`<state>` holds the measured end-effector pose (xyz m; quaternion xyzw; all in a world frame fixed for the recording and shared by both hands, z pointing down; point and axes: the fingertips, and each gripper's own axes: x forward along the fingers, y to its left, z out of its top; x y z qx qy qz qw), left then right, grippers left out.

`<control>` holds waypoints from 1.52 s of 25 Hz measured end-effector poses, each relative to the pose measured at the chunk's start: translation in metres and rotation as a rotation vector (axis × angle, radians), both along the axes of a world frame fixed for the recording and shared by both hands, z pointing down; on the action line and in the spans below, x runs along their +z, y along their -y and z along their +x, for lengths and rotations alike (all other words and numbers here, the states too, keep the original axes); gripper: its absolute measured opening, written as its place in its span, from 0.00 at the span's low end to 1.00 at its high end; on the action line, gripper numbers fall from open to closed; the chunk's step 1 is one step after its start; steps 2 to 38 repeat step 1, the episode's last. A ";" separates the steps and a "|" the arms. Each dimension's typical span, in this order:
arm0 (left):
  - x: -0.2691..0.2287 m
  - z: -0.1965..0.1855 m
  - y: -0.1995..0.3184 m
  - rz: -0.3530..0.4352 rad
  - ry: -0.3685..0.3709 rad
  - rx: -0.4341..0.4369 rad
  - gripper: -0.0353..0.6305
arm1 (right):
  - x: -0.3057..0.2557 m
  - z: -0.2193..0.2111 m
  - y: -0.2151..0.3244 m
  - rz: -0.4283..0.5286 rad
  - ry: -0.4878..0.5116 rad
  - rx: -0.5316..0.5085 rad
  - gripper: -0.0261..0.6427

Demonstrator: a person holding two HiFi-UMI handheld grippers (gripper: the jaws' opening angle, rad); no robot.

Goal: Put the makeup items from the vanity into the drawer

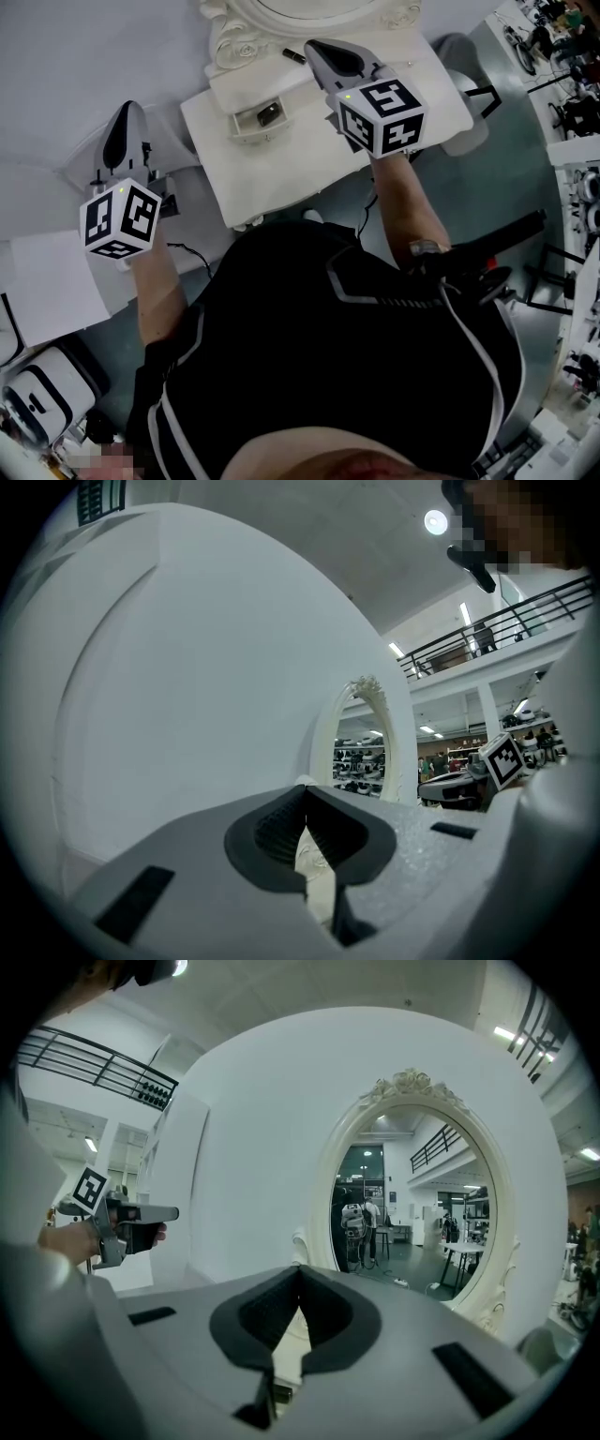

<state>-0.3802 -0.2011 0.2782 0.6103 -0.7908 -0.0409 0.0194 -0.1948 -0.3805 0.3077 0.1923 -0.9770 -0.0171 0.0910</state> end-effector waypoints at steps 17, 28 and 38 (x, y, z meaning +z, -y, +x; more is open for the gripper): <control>0.001 -0.001 0.000 0.003 -0.002 0.000 0.06 | 0.001 -0.001 0.000 0.000 -0.001 0.000 0.05; 0.001 -0.001 0.000 0.003 -0.002 0.000 0.06 | 0.001 -0.001 0.000 0.000 -0.001 0.000 0.05; 0.001 -0.001 0.000 0.003 -0.002 0.000 0.06 | 0.001 -0.001 0.000 0.000 -0.001 0.000 0.05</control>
